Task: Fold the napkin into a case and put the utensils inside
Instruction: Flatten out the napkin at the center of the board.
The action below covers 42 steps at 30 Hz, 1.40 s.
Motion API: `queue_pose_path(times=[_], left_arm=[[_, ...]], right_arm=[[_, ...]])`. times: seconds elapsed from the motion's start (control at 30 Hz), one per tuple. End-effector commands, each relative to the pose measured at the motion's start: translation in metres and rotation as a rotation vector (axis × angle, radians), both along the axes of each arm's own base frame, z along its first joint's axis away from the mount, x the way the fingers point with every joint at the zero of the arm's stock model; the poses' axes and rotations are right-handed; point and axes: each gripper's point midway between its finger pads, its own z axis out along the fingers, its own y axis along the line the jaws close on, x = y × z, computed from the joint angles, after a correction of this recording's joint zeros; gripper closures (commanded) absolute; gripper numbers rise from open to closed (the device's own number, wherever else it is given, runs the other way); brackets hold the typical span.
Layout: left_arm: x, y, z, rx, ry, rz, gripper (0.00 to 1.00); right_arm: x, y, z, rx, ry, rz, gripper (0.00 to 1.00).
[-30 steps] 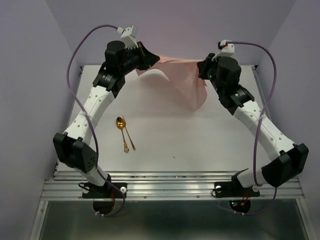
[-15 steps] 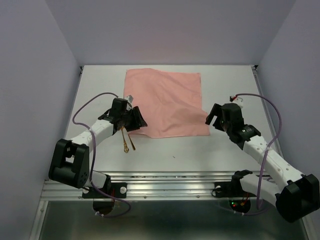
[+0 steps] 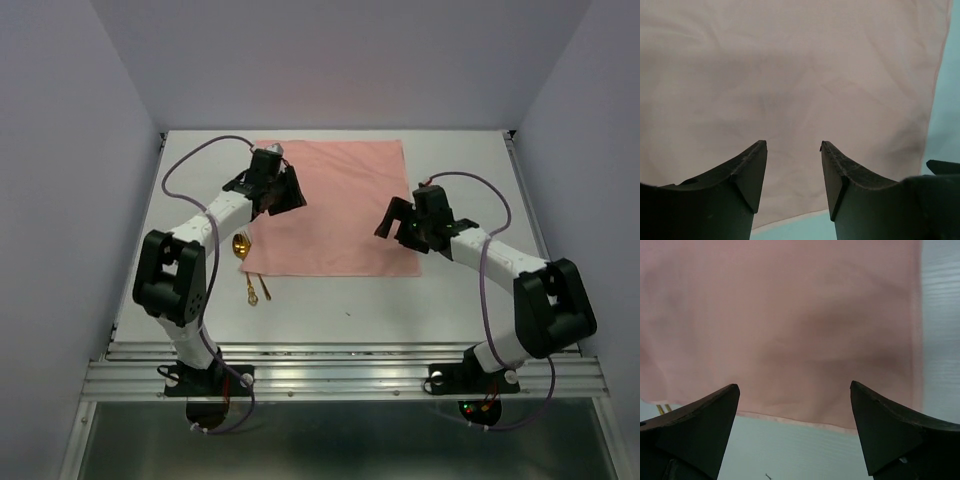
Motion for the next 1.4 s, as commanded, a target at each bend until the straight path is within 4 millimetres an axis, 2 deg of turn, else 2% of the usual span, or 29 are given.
queue_pose_path(times=[0.0, 0.03, 0.07, 0.1, 0.2, 0.27, 0.37, 0.4, 0.47, 0.5, 0.53, 0.63, 0.67, 0.73, 0.77, 0.8, 0.87, 0.9, 0.97, 1.03, 1.1, 1.13, 1.2, 1.23, 1.27, 1.33, 1.37], left_arm=[[0.003, -0.006, -0.046, 0.084, 0.129, -0.006, 0.43], [0.005, -0.009, -0.041, 0.077, 0.125, -0.013, 0.43], [0.005, -0.014, -0.053, 0.083, 0.154, -0.021, 0.44], [0.004, -0.017, -0.062, 0.088, 0.175, -0.025, 0.44], [-0.002, -0.028, -0.070, 0.101, 0.185, -0.048, 0.45], [-0.005, -0.033, -0.076, 0.114, 0.194, -0.062, 0.44], [-0.012, -0.043, -0.085, 0.131, 0.209, -0.089, 0.44], [-0.013, -0.047, -0.088, 0.130, 0.213, -0.099, 0.44], [-0.019, -0.061, -0.093, 0.137, 0.217, -0.134, 0.42], [-0.021, -0.068, -0.095, 0.140, 0.218, -0.148, 0.42], [-0.028, -0.080, -0.099, 0.145, 0.223, -0.174, 0.41], [-0.032, -0.101, -0.097, 0.136, 0.212, -0.212, 0.40], [-0.034, -0.113, -0.093, 0.128, 0.199, -0.232, 0.39], [-0.035, -0.123, -0.091, 0.126, 0.192, -0.251, 0.39], [-0.034, -0.129, -0.084, 0.122, 0.176, -0.261, 0.39], [-0.034, -0.128, -0.082, 0.142, 0.172, -0.262, 0.39], [-0.030, -0.126, -0.066, 0.154, 0.141, -0.243, 0.38], [-0.028, -0.121, -0.059, 0.168, 0.126, -0.224, 0.38], [-0.032, -0.114, -0.040, 0.159, 0.099, -0.203, 0.39], [-0.036, -0.107, -0.033, 0.168, 0.085, -0.186, 0.39], [-0.046, -0.090, -0.030, 0.195, 0.089, -0.150, 0.39], [-0.049, -0.083, -0.021, 0.194, 0.074, -0.131, 0.39], [-0.066, -0.062, -0.035, 0.233, 0.126, -0.079, 0.39], [-0.070, -0.057, -0.030, 0.230, 0.123, -0.061, 0.39], [-0.082, -0.045, -0.041, 0.257, 0.164, -0.039, 0.38], [-0.090, -0.028, -0.039, 0.289, 0.163, 0.012, 0.39], [-0.100, -0.011, -0.048, 0.337, 0.190, 0.060, 0.39]], right_arm=[[0.028, 0.056, 0.008, 0.187, 0.004, 0.156, 0.03], [0.033, 0.054, 0.000, 0.174, 0.019, 0.137, 0.03], [0.039, 0.049, -0.017, 0.135, 0.046, 0.103, 0.03], [0.041, 0.043, -0.025, 0.121, 0.064, 0.082, 0.03], [0.035, 0.032, -0.049, 0.088, 0.130, 0.039, 0.03], [0.028, 0.018, -0.061, 0.051, 0.161, -0.008, 0.02], [0.009, -0.014, -0.081, -0.011, 0.227, -0.102, 0.02], [-0.005, -0.028, -0.093, -0.031, 0.266, -0.135, 0.02], [-0.014, -0.049, -0.092, -0.036, 0.263, -0.192, 0.01], [-0.027, -0.057, -0.094, -0.032, 0.271, -0.213, 0.01], [-0.031, -0.062, -0.093, -0.030, 0.268, -0.225, 0.01], [-0.044, -0.082, -0.091, -0.065, 0.252, -0.276, 0.01], [-0.043, -0.088, -0.082, -0.067, 0.226, -0.292, 0.01], [-0.046, -0.097, -0.078, -0.097, 0.223, -0.312, 0.01], [-0.044, -0.099, -0.068, -0.096, 0.196, -0.315, 0.01], [-0.044, -0.100, -0.063, -0.102, 0.183, -0.311, 0.01], [-0.043, -0.099, -0.049, -0.096, 0.152, -0.300, 0.00], [-0.037, -0.098, -0.030, -0.086, 0.091, -0.284, 0.00], [-0.036, -0.099, -0.012, -0.087, 0.045, -0.272, 0.00], [-0.030, -0.101, 0.015, -0.095, -0.028, -0.265, 0.00], [-0.030, -0.110, 0.029, -0.134, -0.047, -0.286, 0.00], [-0.035, -0.115, 0.027, -0.165, -0.028, -0.297, 0.00], [-0.037, -0.120, 0.033, -0.190, -0.023, -0.304, 0.00], [-0.040, -0.124, 0.036, -0.204, -0.026, -0.316, 0.00], [-0.041, -0.125, 0.037, -0.213, -0.031, -0.315, 0.00], [-0.045, -0.127, 0.037, -0.220, -0.038, -0.316, 0.00], [-0.046, -0.126, 0.036, -0.215, -0.036, -0.310, 0.00]])
